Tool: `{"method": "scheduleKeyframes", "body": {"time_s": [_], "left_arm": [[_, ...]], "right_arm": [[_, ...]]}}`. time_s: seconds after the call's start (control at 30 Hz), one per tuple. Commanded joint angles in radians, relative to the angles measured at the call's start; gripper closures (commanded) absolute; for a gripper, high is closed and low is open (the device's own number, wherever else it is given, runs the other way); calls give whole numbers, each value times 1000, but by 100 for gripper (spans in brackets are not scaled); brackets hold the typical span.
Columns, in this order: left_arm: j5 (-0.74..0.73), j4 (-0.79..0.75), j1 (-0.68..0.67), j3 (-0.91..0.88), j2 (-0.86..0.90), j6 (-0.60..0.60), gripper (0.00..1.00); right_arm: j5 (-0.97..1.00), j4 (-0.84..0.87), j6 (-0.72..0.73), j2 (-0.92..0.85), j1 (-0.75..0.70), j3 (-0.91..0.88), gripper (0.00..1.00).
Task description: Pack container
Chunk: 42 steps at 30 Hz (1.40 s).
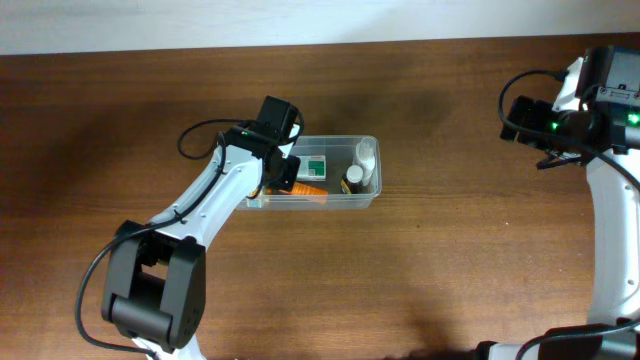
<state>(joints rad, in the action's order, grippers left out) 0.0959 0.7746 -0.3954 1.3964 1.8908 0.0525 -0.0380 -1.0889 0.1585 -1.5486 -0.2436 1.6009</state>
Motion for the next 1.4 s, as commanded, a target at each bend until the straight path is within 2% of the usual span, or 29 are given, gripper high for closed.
{"method": "scheduleKeyframes", "body": {"time_s": [0.0,0.57,1.37], "left_arm": [[34,8,1,-6,8,-1,91],[33,4,1,-6,103,-1,91],[32,5,1,-6,106,0,90]], "right_arm": [[9,3,7,0,-6,4,2],[9,3,8,0,-6,4,2],[9,3,8,0,-6,4,2]]}}
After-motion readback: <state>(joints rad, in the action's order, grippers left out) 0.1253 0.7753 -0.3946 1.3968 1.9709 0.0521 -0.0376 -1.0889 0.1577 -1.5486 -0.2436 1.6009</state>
